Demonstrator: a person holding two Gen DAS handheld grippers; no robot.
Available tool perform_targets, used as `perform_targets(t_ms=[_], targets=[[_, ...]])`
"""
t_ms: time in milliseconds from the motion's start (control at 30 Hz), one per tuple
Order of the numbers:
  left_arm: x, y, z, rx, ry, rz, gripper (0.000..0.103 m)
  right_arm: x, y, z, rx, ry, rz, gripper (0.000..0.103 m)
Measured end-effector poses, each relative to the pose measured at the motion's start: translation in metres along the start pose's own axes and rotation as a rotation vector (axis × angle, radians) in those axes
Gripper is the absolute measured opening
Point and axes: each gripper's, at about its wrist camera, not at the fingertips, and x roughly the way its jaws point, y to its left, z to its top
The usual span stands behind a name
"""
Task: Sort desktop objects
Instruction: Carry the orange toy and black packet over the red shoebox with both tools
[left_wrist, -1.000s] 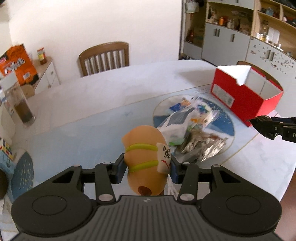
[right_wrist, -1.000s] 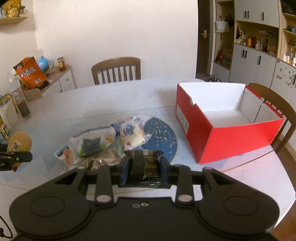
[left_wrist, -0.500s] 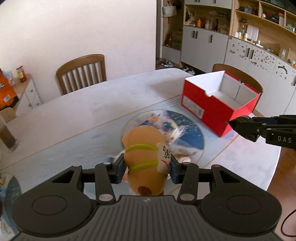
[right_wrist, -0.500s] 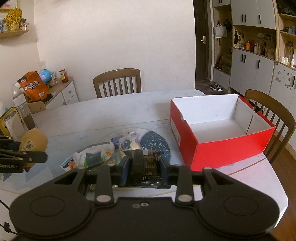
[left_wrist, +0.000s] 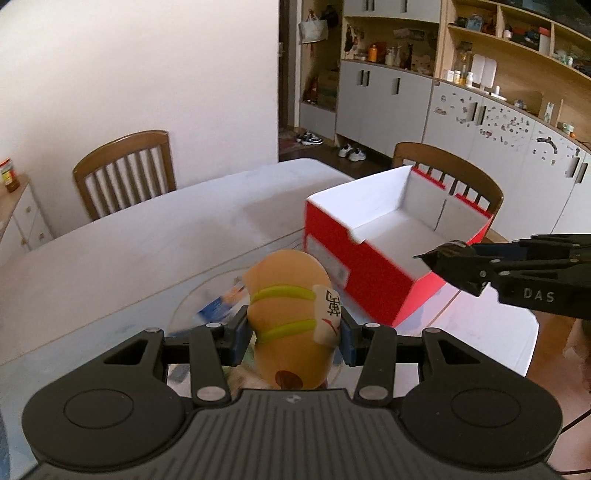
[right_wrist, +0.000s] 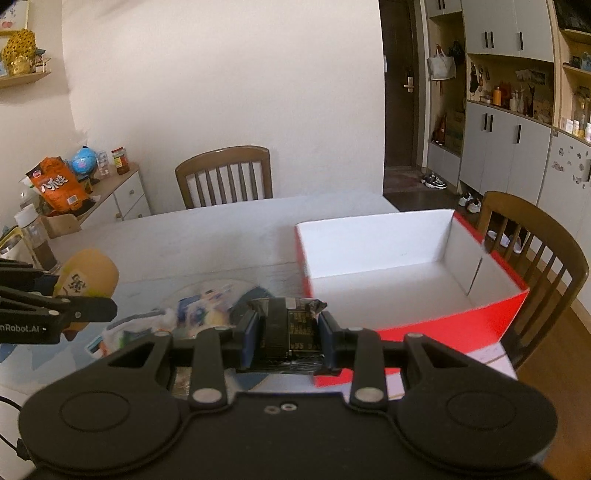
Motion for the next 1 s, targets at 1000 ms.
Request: perform_targets(t_ms=[1000], targets=[[0.176,-0.126,0.084,0.118,0.166,-0.095,0.046,0.082,-0.146,0.028,0.009,0.048,-0.021,0.034]])
